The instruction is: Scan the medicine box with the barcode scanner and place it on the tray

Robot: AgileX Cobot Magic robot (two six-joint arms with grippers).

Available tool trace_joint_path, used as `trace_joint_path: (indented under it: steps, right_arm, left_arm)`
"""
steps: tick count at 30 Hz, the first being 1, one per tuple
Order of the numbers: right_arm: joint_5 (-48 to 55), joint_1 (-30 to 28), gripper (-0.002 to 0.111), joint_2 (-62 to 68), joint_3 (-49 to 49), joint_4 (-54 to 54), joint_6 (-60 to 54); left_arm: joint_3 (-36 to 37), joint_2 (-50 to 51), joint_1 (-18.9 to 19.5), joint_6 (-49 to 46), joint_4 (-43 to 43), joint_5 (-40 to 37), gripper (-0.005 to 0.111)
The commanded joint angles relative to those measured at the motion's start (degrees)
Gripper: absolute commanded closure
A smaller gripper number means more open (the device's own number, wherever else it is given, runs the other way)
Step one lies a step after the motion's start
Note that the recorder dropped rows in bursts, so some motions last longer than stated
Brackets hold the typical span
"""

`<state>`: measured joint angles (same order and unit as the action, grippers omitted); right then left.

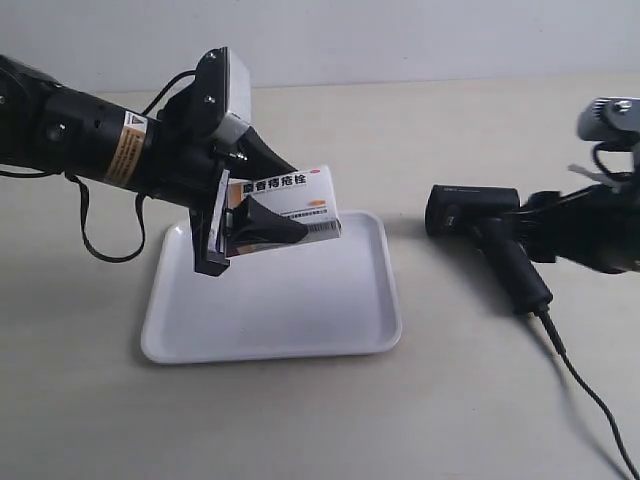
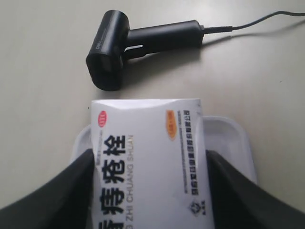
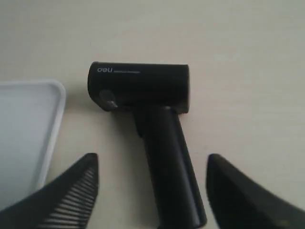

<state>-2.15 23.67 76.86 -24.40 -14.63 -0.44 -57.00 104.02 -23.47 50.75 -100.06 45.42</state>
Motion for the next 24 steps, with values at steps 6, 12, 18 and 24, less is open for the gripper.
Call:
trace_joint_path:
  steps: [6, 12, 18, 24]
  right_arm:
    - [0.16, -0.36, 0.009, 24.15, -14.65, 0.67, -11.49]
    - [-3.04, -1.87, 0.021, 31.31, -19.31, 0.67, -16.03]
    - [-0.93, -1.87, 0.073, 31.01, -19.43, 0.67, -21.33]
    - [9.74, -1.75, 0.108, 22.03, -19.43, 1.27, -25.09]
  left_arm:
    - [-0.4, 1.85, -0.42, 3.52, 0.12, 0.34, 0.107]
    - [-0.18, 3.23, -0.42, 3.36, 0.12, 0.34, 0.107]
    - [1.18, 3.66, -0.42, 3.36, 0.12, -2.62, 0.107]
    - [2.38, 3.66, -0.21, 3.36, 0.12, -4.51, 0.107]
